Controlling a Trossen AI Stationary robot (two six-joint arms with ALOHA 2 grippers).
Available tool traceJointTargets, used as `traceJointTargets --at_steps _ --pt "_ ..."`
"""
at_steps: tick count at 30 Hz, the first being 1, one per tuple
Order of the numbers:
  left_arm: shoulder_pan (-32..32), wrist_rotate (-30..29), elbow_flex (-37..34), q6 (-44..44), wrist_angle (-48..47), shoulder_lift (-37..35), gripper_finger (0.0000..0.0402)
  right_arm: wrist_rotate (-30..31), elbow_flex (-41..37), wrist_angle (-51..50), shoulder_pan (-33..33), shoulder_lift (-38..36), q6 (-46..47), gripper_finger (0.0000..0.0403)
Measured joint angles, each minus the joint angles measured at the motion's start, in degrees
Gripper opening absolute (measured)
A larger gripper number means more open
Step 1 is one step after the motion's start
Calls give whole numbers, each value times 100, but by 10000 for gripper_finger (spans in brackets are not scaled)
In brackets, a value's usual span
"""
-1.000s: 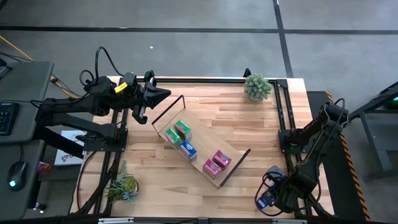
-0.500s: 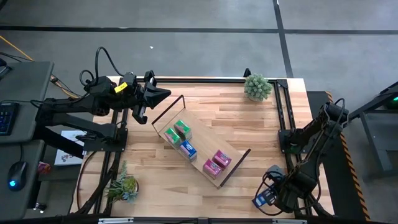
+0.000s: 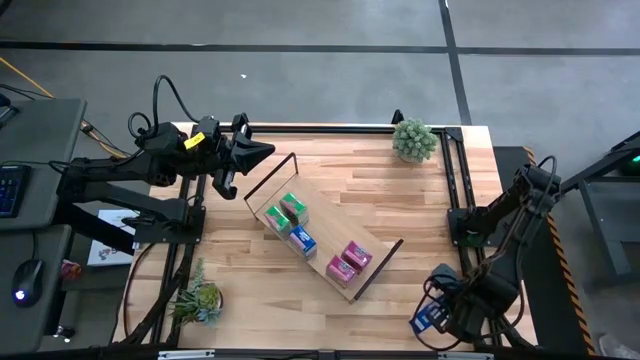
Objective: Stack cereal on shelf
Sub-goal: Put the blue cereal box on the shelf aligned with the other blue cereal box
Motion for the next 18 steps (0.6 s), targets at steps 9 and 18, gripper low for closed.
traceJointTargets --at_steps 9,18 --pt "0 -131 0 2 1 0 0 315 840 -276 0 -93 -762 0" --pt "-1 -151 0 0 1 0 0 1188 2190 -148 -115 -312 -1422 0"
